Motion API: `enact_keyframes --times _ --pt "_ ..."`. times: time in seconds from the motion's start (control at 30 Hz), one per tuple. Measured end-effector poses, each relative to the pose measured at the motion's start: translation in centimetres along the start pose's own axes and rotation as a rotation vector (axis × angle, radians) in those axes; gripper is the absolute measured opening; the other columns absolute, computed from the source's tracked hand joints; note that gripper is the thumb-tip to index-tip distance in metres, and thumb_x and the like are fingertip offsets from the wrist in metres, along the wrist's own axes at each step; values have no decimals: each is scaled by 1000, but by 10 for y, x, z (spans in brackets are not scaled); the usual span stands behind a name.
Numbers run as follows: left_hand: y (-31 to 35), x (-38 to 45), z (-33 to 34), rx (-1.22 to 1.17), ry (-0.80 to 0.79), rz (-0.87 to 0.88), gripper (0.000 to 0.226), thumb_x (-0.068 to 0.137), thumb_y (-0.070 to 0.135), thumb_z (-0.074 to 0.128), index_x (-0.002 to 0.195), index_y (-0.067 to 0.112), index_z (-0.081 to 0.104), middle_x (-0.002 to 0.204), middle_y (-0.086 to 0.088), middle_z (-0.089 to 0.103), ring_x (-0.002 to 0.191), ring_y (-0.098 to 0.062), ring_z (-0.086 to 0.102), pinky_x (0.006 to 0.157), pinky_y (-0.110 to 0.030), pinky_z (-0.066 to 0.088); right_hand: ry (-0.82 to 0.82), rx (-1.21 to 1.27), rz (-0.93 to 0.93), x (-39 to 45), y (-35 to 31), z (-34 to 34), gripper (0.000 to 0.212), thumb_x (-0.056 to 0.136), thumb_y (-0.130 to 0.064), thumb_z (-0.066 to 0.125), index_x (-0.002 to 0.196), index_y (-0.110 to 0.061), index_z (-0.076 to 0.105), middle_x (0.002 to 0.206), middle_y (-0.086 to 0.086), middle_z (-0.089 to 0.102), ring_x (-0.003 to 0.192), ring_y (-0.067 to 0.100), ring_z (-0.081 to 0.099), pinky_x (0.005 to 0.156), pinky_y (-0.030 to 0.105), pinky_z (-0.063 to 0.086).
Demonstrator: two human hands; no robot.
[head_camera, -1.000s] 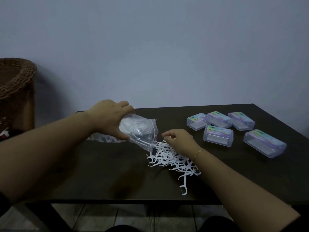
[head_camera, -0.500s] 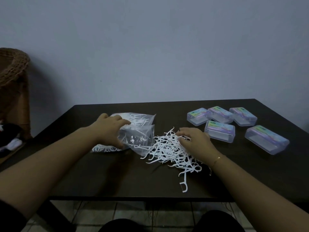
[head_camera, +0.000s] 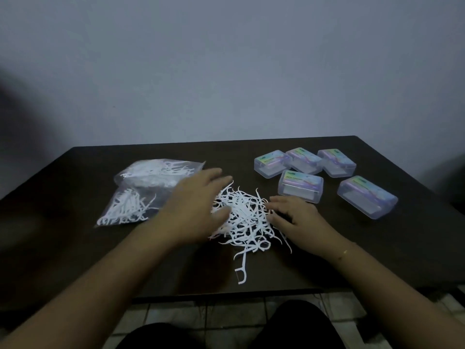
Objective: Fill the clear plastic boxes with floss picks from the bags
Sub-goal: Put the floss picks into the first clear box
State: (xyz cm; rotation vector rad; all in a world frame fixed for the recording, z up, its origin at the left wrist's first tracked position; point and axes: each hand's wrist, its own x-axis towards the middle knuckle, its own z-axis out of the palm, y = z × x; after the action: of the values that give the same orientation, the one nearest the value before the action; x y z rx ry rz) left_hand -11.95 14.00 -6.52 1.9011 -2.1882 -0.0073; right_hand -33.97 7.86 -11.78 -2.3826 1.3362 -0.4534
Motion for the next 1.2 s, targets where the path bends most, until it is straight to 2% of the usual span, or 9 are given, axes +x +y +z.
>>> enact_keyframes --times 0.2,0.37,0.5,0.63,0.83,0.93,1.0,1.1,1.2 --pt "36 -13 80 91 -112 99 87 74 60 -13 153 24 -1 160 4 -11 146 -15 -15 115 -29 -12 0 -242 5 4 -9 19 44 102 -35 25 145 -24 30 150 -8 31 138 8 23 108 31 18" --pt "11 5 82 107 -151 -11 62 100 51 17 152 25 -3 160 2 -9 147 -16 -11 117 -32 -7 -66 -269 21 22 -20 27 48 103 -34 23 148 -18 24 155 -1 23 144 15 13 113 34 15" --pt "-8 15 79 66 -120 -62 73 88 62 3 152 27 -2 161 2 -7 147 -16 -10 115 -29 -9 -93 -237 10 44 -32 31 48 103 -33 23 148 -16 24 155 0 25 144 17 15 114 36 14" --pt "-11 15 81 -35 42 -32 86 76 63 -5 152 28 12 161 1 6 147 -14 -3 114 -26 -8 71 -55 -18 47 -33 29 39 103 -30 28 136 -16 45 139 1 47 133 15 36 108 34 24" --pt "9 19 81 -44 228 173 66 85 65 34 135 26 53 147 -2 44 139 -23 34 111 -40 21 385 -99 102 30 -2 7 33 96 -22 43 126 -20 57 132 -3 54 128 12 40 107 37 25" --pt "22 19 83 41 27 350 69 82 74 26 140 39 42 157 7 25 147 -17 11 114 -40 7 316 -288 253 21 10 -1 44 95 -23 45 138 -20 42 148 2 35 141 18 20 113 42 16" --pt "22 20 83 101 -83 283 66 88 73 20 145 42 31 160 10 9 147 -13 -5 115 -41 -4 237 -348 326 24 12 1 51 95 -25 44 144 -20 30 153 4 25 144 21 13 116 46 10" --pt "19 20 81 137 -85 162 56 95 62 21 146 40 28 160 10 6 146 -13 -8 115 -42 -4 218 -367 327 26 10 4 55 95 -26 43 147 -20 25 153 4 25 143 21 16 117 49 10" --pt "18 17 81 166 -14 109 74 85 69 6 146 35 30 159 9 12 146 -14 -2 114 -44 0 259 -382 268 21 7 5 49 96 -26 43 144 -21 32 147 2 34 139 19 25 115 46 12"
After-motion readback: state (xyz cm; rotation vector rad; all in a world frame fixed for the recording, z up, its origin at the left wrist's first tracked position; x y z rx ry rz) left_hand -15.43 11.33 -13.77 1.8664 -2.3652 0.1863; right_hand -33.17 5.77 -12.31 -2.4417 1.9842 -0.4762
